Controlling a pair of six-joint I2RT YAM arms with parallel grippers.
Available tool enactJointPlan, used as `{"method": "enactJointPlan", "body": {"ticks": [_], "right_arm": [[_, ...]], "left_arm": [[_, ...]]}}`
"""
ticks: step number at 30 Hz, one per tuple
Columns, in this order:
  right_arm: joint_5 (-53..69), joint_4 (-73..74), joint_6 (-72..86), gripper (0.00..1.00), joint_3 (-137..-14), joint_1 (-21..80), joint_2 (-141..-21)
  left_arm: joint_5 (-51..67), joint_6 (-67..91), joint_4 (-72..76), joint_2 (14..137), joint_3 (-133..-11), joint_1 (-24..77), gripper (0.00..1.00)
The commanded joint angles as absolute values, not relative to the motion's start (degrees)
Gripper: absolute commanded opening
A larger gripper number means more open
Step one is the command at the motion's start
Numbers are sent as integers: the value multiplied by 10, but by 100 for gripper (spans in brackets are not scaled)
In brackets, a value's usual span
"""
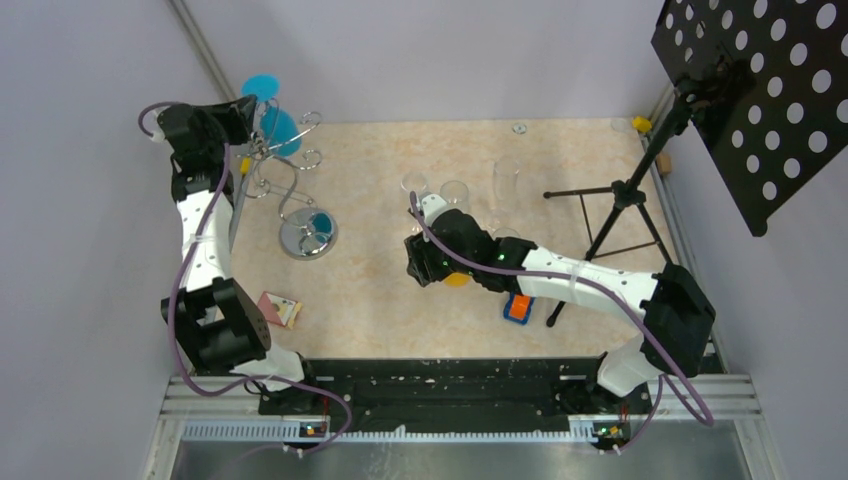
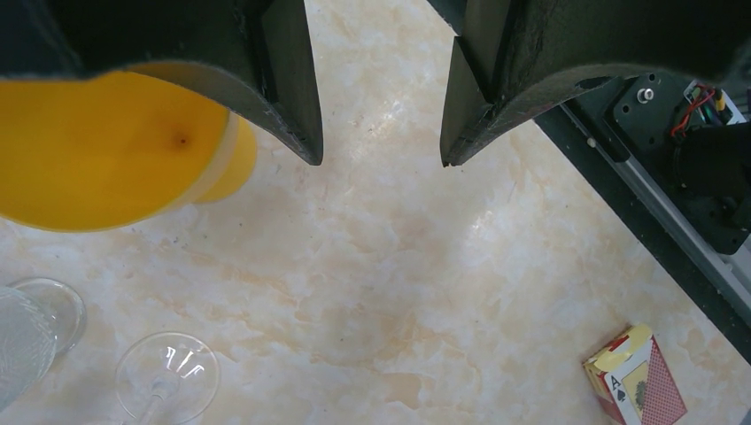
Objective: Take the wine glass off the wine glass rack
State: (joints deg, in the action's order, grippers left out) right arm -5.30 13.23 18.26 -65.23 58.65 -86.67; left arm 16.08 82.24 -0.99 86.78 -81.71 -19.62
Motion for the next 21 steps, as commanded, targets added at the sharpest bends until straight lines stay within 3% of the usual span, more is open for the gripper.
{"method": "enactJointPlan", "body": {"ticks": [1,13,21], "right_arm": [[-54,117,189,53,-654,595,-843],[-56,119,189,53,-656,594,-843],[-50,116,192,53,-658,594,-844]], "left_arm": [[205,863,103,854,-816,-195,0],[274,862,67,841,-826,-206,0],[252,822,3,815,-835,-221,0]]}}
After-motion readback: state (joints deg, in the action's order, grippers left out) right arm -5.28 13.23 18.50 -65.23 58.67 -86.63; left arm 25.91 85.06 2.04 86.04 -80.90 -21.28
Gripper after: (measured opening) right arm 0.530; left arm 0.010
